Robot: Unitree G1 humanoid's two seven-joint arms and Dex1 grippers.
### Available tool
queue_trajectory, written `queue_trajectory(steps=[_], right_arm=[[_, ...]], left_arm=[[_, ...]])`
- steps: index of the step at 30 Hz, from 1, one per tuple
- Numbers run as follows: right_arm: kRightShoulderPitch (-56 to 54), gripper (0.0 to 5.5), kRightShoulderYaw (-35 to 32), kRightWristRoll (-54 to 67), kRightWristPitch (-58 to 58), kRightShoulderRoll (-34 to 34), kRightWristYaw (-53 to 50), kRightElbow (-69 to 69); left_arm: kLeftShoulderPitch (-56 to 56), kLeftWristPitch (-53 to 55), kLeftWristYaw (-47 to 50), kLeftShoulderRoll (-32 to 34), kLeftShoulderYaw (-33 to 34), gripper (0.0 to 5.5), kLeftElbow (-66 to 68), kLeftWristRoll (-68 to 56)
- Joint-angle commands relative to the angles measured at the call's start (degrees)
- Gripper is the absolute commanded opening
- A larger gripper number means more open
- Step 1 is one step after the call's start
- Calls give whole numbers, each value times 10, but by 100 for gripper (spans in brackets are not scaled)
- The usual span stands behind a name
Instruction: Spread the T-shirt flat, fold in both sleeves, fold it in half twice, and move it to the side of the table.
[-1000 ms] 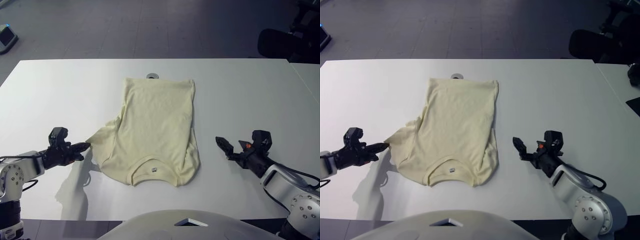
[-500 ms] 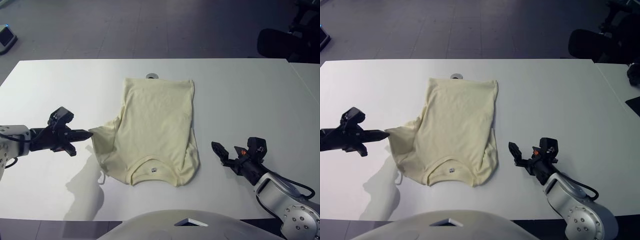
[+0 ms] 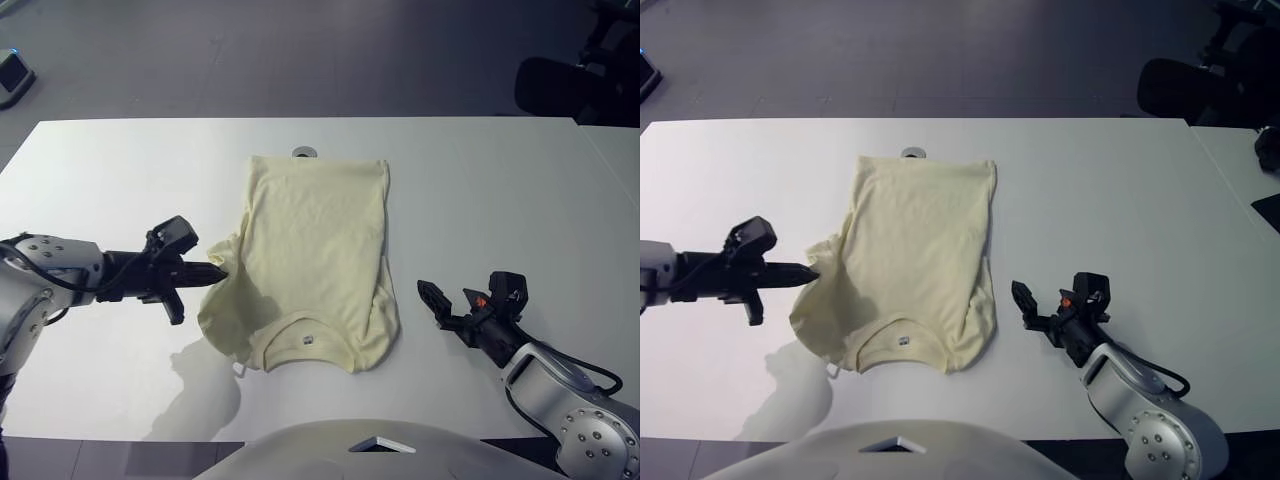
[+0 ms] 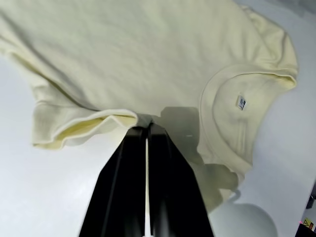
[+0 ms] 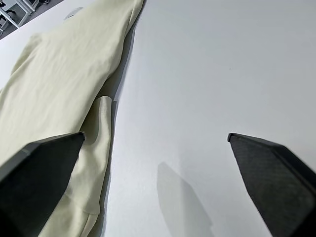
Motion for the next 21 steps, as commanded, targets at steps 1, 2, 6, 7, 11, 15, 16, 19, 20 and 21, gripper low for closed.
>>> queue_trajectory(steps=[1, 2, 6, 7, 11, 15, 16, 19, 20, 21], right_arm=[[-6, 540, 2, 3, -1, -7, -6, 8], [-5, 540, 1, 4, -2, -7, -6, 8], [-8, 540, 5, 3, -4, -8, -8, 11], [-8, 540, 6, 3, -5, -7, -9, 10], [-13, 540, 15, 2, -7, -9, -11, 15], [-16, 540, 26, -3, -10, -5, -16, 16], [-19, 540, 29, -5, -10, -5, -18, 17], [-30, 540, 43, -11, -14, -5, -19, 28], [-35, 540, 51, -15, -15, -8, -17, 35], [-40, 540, 58, -19, -16, -10, -14, 42]], left_arm=[[-22, 14, 29, -33, -44, 3, -13, 2], [-27, 14, 35, -40, -59, 3, -16, 6], [-31, 10, 59, -66, -106, 3, -21, 22], [-35, 11, 65, -73, -114, 3, -21, 25], [-41, 19, 90, -98, -133, 3, -25, 33], [-55, 35, 124, -128, -143, 25, -23, 39], [-59, 45, 132, -140, -138, 32, -25, 32], [-73, 85, 154, -184, -103, 89, -30, -4], [-81, 103, 163, -202, -84, 107, -30, -21], [-89, 121, 171, -217, -67, 125, -29, -37]])
